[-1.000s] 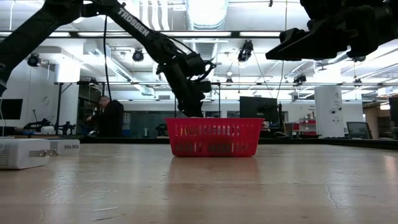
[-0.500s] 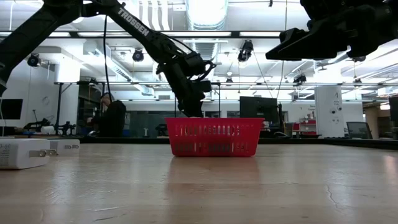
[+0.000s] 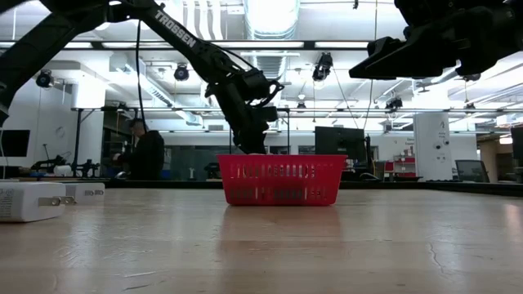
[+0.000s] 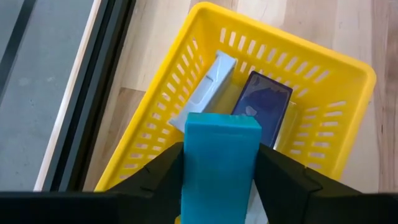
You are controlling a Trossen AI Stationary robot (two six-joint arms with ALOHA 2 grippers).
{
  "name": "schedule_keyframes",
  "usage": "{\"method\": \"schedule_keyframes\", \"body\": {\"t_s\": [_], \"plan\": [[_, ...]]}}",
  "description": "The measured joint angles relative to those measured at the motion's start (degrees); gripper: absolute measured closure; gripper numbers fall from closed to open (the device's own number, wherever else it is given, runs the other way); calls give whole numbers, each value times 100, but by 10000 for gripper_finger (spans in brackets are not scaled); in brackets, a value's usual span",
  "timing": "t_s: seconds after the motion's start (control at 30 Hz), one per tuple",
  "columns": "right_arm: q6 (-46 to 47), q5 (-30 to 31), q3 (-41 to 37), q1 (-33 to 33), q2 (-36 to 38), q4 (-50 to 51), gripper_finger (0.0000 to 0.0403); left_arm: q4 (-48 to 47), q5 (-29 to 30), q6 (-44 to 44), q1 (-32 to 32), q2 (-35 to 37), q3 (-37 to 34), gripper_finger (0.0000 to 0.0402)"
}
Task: Pick & Place Office items
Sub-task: Put the blue digital clock into the yellow bin, then put the top white charger adapter into the red bin
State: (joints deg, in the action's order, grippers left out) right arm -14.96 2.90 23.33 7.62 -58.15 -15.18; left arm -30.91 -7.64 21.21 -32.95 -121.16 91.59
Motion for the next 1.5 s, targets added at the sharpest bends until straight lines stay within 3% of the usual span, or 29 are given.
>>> {"method": "schedule_keyframes", "body": {"t_s": [0.13,0.47,1.5], "plan": [[35,0,0,0,0,0,202,0,-3,6,-2,0,-40,206],[39,0,0,0,0,0,202,133,-30,109,-4,9,-258,233],[39,2,0,0,-4,7,202,212,296,241,12,91,89,191]]}}
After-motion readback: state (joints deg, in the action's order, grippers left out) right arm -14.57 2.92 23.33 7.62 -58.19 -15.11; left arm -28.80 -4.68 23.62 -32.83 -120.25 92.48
